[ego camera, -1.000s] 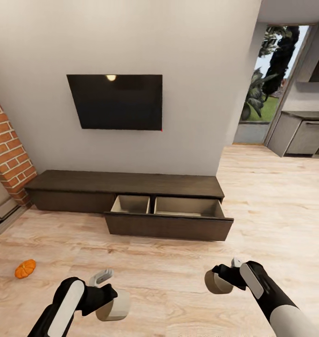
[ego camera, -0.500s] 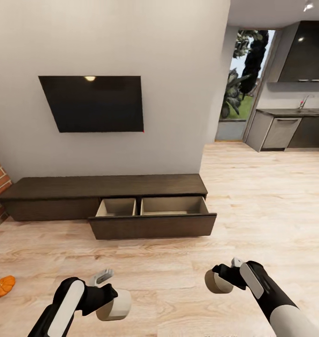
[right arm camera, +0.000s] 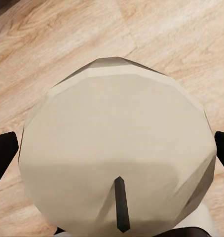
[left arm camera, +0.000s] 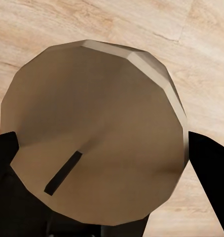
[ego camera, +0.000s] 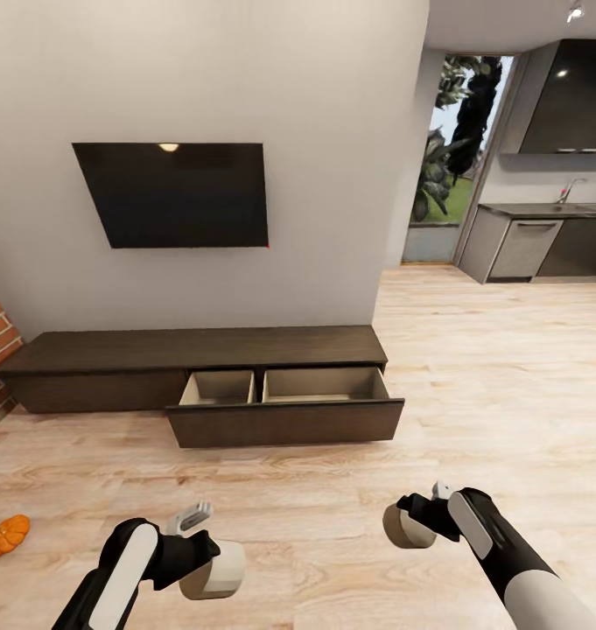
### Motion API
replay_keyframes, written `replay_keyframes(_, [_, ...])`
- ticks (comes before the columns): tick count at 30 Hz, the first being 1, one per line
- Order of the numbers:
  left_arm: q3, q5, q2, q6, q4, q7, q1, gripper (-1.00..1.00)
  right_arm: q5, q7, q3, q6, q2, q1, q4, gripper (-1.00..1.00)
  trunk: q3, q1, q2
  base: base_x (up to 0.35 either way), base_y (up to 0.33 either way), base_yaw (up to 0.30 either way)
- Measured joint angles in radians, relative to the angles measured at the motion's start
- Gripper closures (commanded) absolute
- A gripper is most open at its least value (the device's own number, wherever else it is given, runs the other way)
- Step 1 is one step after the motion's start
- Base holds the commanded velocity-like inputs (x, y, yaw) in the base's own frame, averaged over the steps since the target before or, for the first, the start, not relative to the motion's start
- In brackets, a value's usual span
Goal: Place each of the two pumpkins and all three candles from the living room inside a cabinet in the living room (use any cabinet), then make sure every cabinet is closed, and position the cauldron so it is next to a table in the living room.
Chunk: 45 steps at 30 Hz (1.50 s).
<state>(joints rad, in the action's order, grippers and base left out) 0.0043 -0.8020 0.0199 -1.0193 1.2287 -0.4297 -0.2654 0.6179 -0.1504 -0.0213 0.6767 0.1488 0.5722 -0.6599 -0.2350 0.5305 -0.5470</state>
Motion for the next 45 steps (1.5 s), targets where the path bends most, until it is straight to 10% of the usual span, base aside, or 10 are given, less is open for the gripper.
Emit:
replay_keyframes(28, [-0.004,0.000,-0.003,-0.011,0.017,-0.002,-0.006,1.00,0.000,-0.006,-0.008,0.030,-0.018,0.000,-0.016,1.00,0.001,0.000,0.000,0.231,-0.071,-0.051])
replay_keyframes(33, [-0.032,0.006,-0.024,-0.017,-0.001,-0.095,-0.141,1.00,-0.009,-0.050,-0.016,0.179,-0.071,0.059,-0.069,1.00,0.002,0.000,0.000,0.005,-0.002,-0.001])
replay_keyframes(38, [-0.040,-0.009,-0.044,-0.014,-0.202,-0.288,-0.360,1.00,-0.001,-0.273,-0.016,0.323,-0.141,0.182,-0.144,1.00,0.002,0.000,0.000,0.000,0.000,0.000])
replay_keyframes(45, [-0.040,-0.018,-0.073,-0.011,-0.481,-0.334,-0.580,1.00,0.005,-0.419,-0.013,0.363,-0.254,0.369,-0.115,1.00,0.002,0.000,0.000,0.000,0.000,0.000])
